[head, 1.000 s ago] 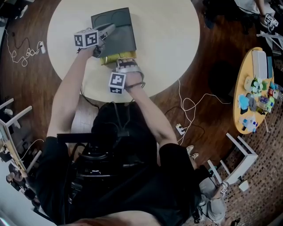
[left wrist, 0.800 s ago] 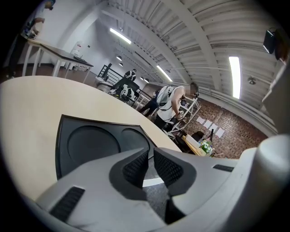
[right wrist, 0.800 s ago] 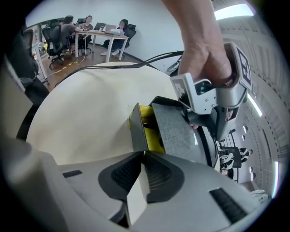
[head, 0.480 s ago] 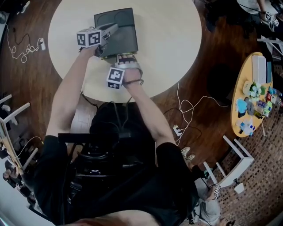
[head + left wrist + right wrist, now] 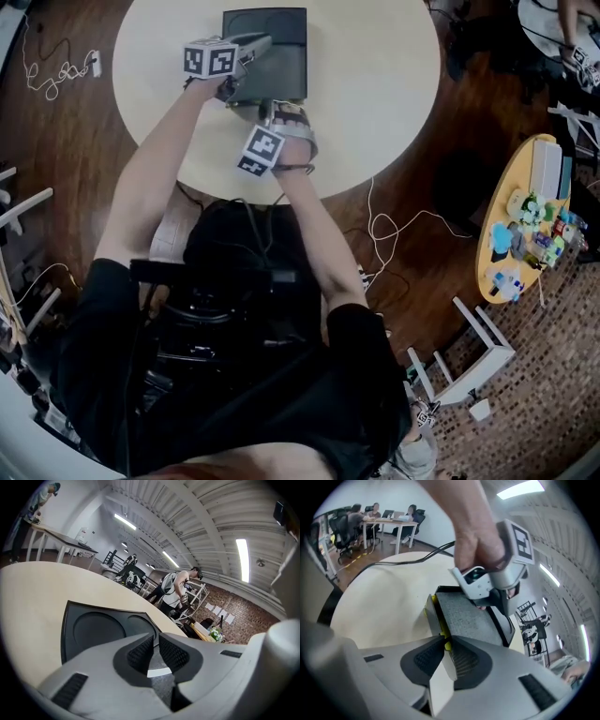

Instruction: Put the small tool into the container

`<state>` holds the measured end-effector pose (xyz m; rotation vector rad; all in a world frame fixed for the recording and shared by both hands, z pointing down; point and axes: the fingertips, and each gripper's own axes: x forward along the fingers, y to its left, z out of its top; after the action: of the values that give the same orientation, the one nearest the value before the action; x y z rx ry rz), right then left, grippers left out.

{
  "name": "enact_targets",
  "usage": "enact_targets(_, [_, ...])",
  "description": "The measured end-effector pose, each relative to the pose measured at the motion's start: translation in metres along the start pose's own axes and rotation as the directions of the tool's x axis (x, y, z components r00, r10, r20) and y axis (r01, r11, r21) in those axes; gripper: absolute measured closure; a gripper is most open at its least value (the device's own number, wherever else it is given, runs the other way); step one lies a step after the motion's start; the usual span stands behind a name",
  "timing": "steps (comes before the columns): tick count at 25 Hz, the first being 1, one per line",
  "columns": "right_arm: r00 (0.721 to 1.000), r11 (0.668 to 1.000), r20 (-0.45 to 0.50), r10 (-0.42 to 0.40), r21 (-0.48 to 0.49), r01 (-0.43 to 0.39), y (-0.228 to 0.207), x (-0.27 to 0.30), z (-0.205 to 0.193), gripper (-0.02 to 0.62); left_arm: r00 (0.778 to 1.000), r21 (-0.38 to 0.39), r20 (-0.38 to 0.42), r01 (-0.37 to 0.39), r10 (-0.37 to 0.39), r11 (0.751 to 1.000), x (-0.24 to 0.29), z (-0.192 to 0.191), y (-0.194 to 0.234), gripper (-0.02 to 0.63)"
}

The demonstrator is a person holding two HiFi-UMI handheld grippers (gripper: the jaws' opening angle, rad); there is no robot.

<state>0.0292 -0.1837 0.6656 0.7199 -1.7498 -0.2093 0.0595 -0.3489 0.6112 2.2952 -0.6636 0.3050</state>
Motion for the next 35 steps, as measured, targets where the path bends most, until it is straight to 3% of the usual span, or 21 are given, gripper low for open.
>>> enact_targets(3, [0.997,0.974,0.069,0.043,0.218,-0.057,-0.009,-0.02,-0.005,0.538,1.0,0.009,0.014,-0.007,0.007,1.0,-0.004,0.001,0.0,0.575])
enact_targets(6, [0.979,0.882,0.19,0.068,0.447,-0.148,-0.02,-0.047,-0.009,0.54,1.0,0.02,0.019,-0.006,0.006,1.0,-0.006,0.0,0.0,0.574])
enact_targets(9, [0.941,0.703,0.335,0.053,0.656,-0.273,-0.029,-0.075,-0.015,0.547,0.999,-0.018,0.036,0.024,-0.024,1.0,-0.009,0.002,0.001,0.566])
enact_targets(12, [0.905,0.518,0.425,-0.013,0.777,-0.357,-0.029,-0.103,-0.034,0.562,0.985,-0.082,0.132,0.122,-0.111,0.989,-0.021,0.013,-0.01,0.563])
enact_targets(15, [0.891,0.373,0.448,-0.073,0.841,-0.392,-0.014,-0.128,-0.06,0.583,0.949,-0.084,0.266,0.197,-0.169,0.977,-0.049,0.025,-0.029,0.571])
enact_targets(22, [0.894,0.151,0.412,-0.18,0.909,-0.388,0.032,-0.165,-0.09,0.6,0.822,-0.074,0.509,0.338,-0.256,0.938,-0.16,0.042,-0.056,0.571])
enact_targets(26, [0.882,0.105,0.416,-0.223,0.91,-0.402,0.049,-0.184,-0.082,0.609,0.758,-0.111,0.599,0.397,-0.257,0.911,-0.214,0.011,-0.055,0.571])
enact_targets(30, [0.871,0.12,0.431,-0.235,0.902,-0.414,0.059,-0.2,-0.072,0.614,0.682,-0.14,0.677,0.489,-0.277,0.861,-0.251,-0.026,-0.063,0.586])
enact_targets(35, [0.865,0.174,0.456,-0.207,0.888,-0.427,0.06,-0.211,-0.062,0.615,0.654,-0.158,0.715,0.495,-0.246,0.855,-0.294,-0.065,-0.076,0.588])
